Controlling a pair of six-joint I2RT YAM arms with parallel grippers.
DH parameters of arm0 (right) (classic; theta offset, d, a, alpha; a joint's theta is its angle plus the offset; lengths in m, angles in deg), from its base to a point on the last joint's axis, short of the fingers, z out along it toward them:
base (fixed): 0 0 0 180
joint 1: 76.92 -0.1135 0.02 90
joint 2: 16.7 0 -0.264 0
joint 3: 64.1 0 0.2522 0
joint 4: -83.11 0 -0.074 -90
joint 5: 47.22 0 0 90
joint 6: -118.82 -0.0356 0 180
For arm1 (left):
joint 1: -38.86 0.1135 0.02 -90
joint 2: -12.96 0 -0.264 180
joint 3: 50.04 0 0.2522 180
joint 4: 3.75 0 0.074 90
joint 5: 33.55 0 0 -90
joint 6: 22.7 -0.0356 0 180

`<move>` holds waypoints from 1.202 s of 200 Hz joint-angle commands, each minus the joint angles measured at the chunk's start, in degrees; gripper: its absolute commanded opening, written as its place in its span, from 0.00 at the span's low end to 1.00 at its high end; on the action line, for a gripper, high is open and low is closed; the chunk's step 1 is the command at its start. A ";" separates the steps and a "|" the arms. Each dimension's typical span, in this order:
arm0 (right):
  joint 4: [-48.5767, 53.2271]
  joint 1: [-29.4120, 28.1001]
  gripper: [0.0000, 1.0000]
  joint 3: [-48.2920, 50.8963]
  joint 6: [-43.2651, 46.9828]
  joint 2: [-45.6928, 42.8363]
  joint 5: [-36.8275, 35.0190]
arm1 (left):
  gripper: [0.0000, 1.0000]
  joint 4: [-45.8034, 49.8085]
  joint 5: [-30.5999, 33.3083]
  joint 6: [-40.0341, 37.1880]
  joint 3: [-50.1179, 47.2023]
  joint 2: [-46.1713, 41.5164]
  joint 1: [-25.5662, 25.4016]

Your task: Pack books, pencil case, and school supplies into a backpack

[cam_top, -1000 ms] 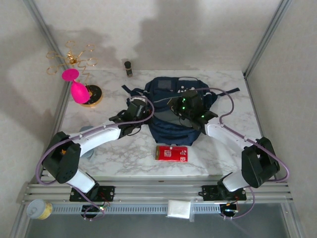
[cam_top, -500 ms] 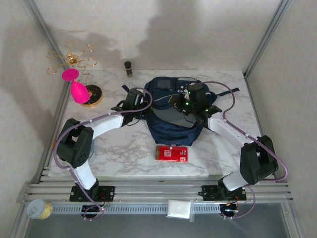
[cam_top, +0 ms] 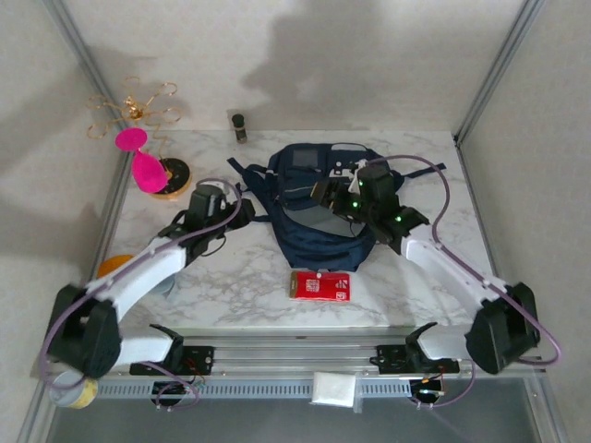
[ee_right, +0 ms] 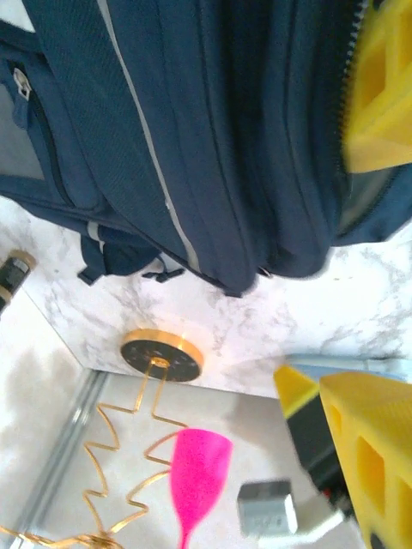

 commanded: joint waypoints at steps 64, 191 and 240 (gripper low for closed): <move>-3.87 -23.18 0.75 3.62 10.86 4.49 -7.66 | 0.72 24.45 13.29 4.52 -3.89 -19.78 4.21; -21.76 -28.54 0.84 2.63 13.72 19.25 -5.80 | 0.99 19.07 19.59 -0.37 -0.58 4.00 24.88; -22.09 -28.11 0.86 4.76 12.82 17.41 -6.06 | 0.99 17.66 21.92 0.59 0.33 10.41 26.65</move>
